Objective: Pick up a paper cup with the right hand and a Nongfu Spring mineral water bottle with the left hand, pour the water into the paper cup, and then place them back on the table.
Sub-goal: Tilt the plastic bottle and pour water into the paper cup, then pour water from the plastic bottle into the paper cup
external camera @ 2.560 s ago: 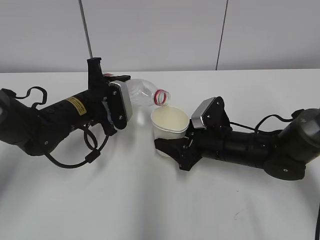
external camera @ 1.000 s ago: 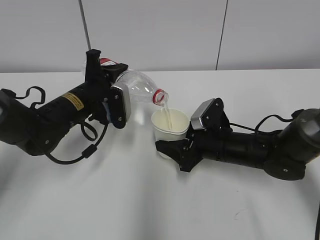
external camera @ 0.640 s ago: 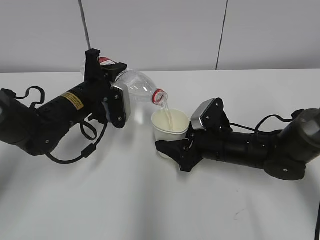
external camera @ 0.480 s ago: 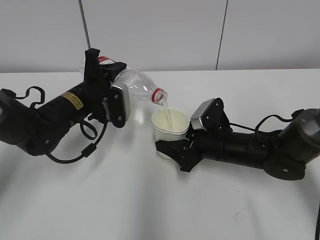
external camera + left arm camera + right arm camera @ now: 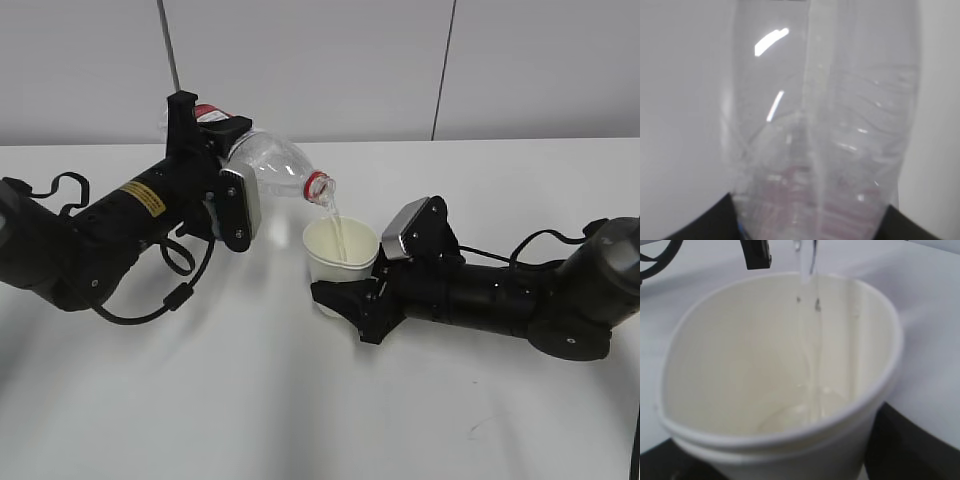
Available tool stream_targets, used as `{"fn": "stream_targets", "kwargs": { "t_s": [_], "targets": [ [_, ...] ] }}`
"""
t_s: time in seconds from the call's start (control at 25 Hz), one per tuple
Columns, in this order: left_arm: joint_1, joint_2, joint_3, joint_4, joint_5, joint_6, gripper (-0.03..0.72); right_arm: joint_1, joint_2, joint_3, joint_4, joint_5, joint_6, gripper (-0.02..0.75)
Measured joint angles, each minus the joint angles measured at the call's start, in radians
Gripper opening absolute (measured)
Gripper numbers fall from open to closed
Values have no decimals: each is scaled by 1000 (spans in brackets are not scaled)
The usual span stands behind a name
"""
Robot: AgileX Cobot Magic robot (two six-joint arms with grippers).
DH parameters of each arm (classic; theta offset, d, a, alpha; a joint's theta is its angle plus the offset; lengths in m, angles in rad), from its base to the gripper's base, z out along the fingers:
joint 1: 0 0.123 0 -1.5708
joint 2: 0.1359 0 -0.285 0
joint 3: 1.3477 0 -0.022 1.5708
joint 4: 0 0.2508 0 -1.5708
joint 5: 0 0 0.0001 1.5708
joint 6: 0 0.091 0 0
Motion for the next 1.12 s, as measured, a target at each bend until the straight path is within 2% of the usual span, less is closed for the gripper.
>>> {"fn": "stream_targets", "kwargs": {
  "t_s": [1.12],
  "targets": [
    [0, 0, 0, -11, -2, 3, 295, 0, 0, 0, 2, 0, 2, 505]
  ]
}}
